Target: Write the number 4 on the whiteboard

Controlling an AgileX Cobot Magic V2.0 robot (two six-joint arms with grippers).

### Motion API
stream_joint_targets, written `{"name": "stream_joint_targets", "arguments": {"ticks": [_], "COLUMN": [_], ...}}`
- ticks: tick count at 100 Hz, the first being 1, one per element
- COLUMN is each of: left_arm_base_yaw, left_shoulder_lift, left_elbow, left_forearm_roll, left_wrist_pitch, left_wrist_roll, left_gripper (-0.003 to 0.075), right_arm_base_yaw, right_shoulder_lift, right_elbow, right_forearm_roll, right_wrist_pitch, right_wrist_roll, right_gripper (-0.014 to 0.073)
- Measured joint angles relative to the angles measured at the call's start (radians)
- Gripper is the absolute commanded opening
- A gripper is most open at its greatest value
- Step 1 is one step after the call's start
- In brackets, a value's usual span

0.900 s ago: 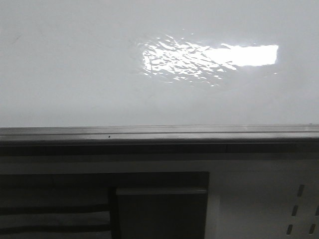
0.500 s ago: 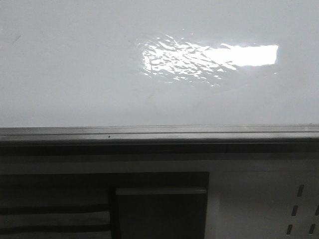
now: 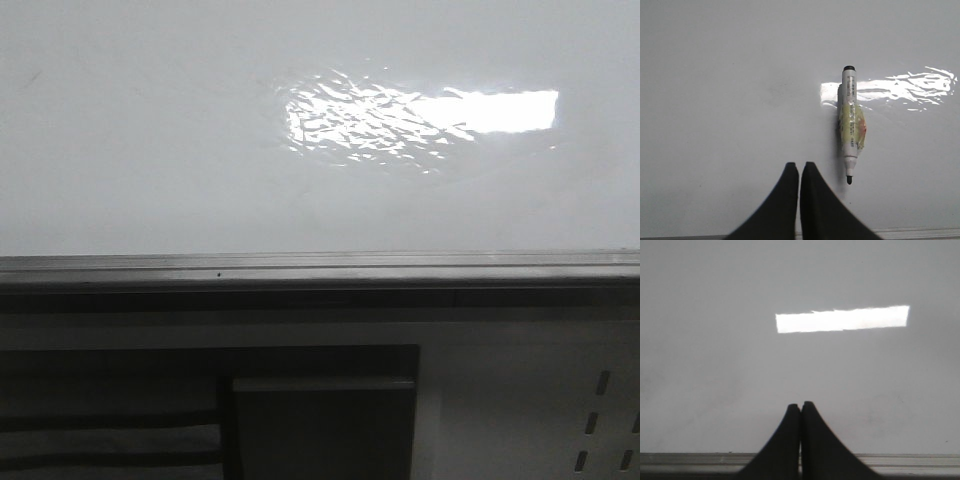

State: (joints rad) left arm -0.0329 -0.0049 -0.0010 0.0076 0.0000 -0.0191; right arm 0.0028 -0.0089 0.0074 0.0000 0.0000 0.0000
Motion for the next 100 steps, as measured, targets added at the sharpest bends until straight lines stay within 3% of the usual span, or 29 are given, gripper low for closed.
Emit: {"name": "stream_joint_targets", "arguments": {"ticks": [28, 36, 60, 86, 100], "left_arm_base_yaw": [0.000, 0.000, 0.000, 0.000, 0.000], "left_shoulder_lift": [0.000, 0.000, 0.014, 0.214, 0.288], "left_elbow": [0.000, -0.011, -0.246, -0.507, -0.554], "left_forearm_roll": [-0.019, -0.055, -0.087, -0.087, -0.087], "left_wrist_pitch": [-0.020, -0.010, 0.197, 0.461, 0.491], "left_wrist_roll": [0.000, 0.000, 0.000, 0.000, 0.000], "left_gripper": [-0.0020, -0.0020, -0.0020, -0.0020, -0.0020], "right_arm_base_yaw": [0.000, 0.000, 0.000, 0.000, 0.000], "right_shoulder_lift": [0.000, 0.000, 0.047, 0.257, 0.330], "right_elbow": [-0.002, -0.031, -0.304, -0.584, -0.631], "right_forearm_roll": [0.000, 0.000, 0.000, 0.000, 0.000], "right_wrist_pitch": [0.000, 0.069, 0.313, 0.571, 0.609], "right_wrist_roll": [0.000, 0.000, 0.000, 0.000, 0.000], "right_gripper": [-0.0072, -0.0072, -0.0072, -0.0072, -0.0072]}}
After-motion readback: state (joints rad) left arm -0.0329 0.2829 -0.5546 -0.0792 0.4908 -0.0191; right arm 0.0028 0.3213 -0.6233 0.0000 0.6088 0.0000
